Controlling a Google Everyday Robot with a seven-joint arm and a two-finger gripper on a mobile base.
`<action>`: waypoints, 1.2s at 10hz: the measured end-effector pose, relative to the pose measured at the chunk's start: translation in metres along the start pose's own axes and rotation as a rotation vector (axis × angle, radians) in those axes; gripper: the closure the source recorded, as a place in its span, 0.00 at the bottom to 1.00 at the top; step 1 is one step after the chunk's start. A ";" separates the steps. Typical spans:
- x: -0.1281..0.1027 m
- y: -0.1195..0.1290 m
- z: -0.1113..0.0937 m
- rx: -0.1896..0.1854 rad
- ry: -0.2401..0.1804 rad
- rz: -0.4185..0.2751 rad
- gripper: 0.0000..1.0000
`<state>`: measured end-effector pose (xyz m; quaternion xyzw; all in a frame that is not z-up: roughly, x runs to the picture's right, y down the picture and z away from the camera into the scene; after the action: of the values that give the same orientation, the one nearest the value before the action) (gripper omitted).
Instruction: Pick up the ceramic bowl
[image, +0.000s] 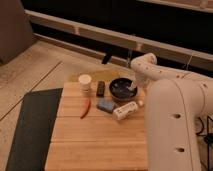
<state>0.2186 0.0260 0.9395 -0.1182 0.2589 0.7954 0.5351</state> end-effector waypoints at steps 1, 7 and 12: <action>0.006 0.008 0.012 0.003 0.015 -0.026 0.35; 0.003 0.027 0.044 0.006 -0.018 -0.108 0.79; -0.014 0.041 -0.046 -0.044 -0.247 -0.149 1.00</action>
<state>0.1828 -0.0218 0.9189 -0.0502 0.1644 0.7673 0.6178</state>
